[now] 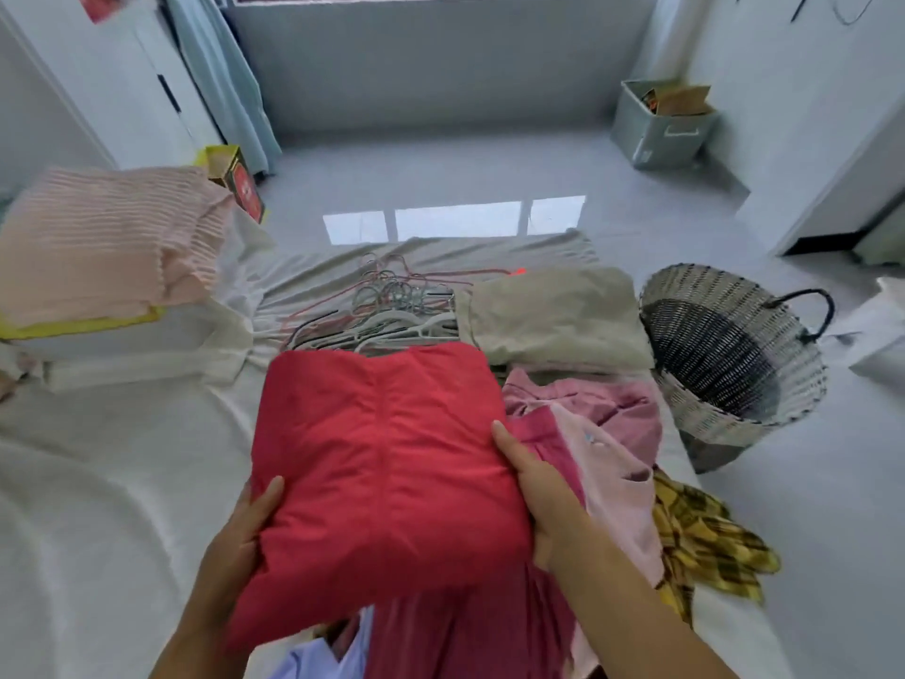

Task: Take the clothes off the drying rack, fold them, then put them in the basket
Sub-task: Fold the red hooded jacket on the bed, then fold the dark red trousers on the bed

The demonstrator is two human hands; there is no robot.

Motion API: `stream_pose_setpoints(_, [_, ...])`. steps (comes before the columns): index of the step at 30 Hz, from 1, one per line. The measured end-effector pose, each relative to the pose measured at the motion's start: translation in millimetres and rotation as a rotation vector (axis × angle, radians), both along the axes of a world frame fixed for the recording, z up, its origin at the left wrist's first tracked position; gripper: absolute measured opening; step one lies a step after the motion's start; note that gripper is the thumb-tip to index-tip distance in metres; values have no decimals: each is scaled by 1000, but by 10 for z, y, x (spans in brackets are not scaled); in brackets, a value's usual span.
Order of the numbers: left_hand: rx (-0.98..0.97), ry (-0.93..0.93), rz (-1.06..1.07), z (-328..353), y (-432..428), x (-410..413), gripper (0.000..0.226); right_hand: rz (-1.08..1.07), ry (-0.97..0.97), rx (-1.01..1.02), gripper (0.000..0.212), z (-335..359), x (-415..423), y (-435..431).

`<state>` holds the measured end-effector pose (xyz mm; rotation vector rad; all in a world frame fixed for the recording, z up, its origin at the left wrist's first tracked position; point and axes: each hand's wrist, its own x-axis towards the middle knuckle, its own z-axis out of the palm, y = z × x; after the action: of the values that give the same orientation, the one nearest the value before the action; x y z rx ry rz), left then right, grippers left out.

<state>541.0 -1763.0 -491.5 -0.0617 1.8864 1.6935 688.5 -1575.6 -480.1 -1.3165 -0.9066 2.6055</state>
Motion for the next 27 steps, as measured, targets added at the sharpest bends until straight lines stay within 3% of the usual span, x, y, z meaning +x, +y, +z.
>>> stream_pose_setpoints(3, [46, -27, -101, -39, 479, 140, 43, -98, -18, 18, 25, 37, 255, 452])
stream_pose_setpoints(6, [128, -82, -69, -33, 1092, 208, 42, -138, -44, 78, 30, -26, 388, 875])
stream_pose_setpoints(11, [293, -230, -122, -83, 1864, 147, 24, -213, -41, 150, 14, -72, 411, 1599])
stream_pose_setpoints(22, [456, -212, -233, -246, 3855, -548, 28, -279, 11, 476, 30, -420, -123, 3506])
stream_pose_setpoints(25, [378, -176, -243, -682, 4206, -698, 29, -209, -28, 589, 27, -762, -287, 3977])
stream_pose_setpoints(27, [163, -154, -283, -1136, 4289, -729, 42, -115, -151, 673, 37, -1185, -351, 4163])
